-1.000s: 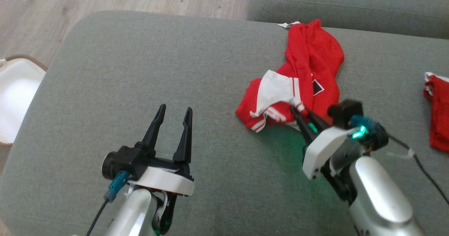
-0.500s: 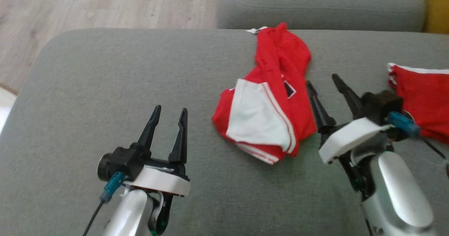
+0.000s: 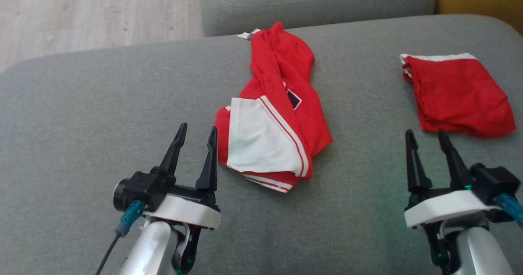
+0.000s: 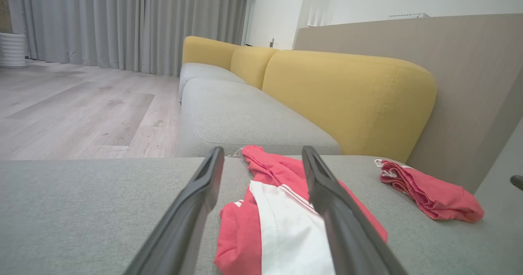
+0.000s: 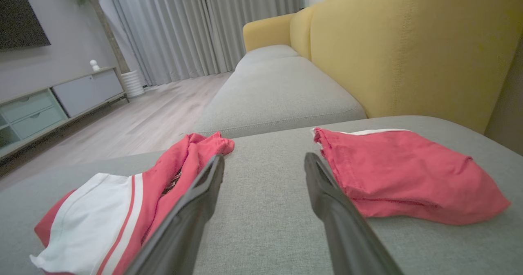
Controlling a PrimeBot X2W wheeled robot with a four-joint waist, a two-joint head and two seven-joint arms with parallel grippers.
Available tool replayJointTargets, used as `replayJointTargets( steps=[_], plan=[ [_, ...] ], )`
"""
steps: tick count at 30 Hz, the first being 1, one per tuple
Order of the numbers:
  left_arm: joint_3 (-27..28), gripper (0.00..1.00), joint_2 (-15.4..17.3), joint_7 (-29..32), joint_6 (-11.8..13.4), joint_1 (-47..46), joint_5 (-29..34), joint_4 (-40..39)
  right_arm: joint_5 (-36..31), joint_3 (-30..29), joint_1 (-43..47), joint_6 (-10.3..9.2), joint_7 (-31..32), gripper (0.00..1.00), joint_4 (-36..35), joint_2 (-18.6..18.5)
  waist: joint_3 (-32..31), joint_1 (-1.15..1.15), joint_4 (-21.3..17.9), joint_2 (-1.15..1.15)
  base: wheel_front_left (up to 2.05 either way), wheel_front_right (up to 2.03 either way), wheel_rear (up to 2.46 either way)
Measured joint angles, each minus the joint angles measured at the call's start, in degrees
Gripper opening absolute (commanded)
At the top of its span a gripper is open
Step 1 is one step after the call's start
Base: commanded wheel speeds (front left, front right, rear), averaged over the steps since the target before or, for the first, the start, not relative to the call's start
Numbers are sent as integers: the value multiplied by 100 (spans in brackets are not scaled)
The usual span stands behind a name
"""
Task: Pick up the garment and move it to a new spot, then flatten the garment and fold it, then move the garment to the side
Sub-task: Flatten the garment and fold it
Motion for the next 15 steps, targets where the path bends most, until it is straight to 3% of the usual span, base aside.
replayJointTargets(
  steps=[6,15],
  plan=[
    [-58,100,93,276,-8,-185,4,194,207,-1,-60,0,-282,100,-23,7,214,0,-192,0,0,0,0],
    [-405,100,348,1786,-157,-1688,253,999,341,99,-405,0,-510,100,59,7,759,1,-504,0,0,0,0]
  ],
)
